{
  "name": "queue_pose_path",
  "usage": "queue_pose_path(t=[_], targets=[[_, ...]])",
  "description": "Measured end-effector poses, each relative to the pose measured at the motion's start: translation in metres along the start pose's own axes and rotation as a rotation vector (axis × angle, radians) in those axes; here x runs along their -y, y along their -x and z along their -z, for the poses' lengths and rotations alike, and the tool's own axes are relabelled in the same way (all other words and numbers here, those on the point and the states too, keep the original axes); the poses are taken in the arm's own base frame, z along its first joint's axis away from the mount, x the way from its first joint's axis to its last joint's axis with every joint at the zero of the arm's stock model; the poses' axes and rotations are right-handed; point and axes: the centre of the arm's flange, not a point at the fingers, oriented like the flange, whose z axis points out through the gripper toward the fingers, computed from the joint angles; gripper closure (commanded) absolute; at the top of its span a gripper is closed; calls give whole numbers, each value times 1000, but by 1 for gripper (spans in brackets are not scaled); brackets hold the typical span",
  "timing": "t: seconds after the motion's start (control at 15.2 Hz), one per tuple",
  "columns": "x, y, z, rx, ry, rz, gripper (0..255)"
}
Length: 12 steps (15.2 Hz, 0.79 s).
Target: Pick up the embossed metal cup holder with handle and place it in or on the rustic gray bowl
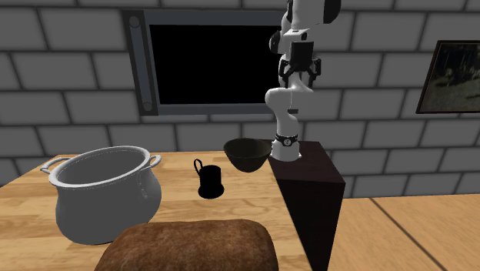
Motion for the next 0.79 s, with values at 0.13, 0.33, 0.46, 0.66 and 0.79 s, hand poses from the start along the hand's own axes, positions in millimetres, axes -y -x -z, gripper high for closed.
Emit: queue_pose_path(t=[0.13,0.33,0.46,0.66,0.79], targets=[[-6,-2,-3,-2,0,4,0],[-30,-14,-18,-9,4,30,0],[-52,-23,-28,-16,7,49,0],[-84,-37,-47,-25,11,80,0],[-107,-46,-56,-32,14,100,0]])
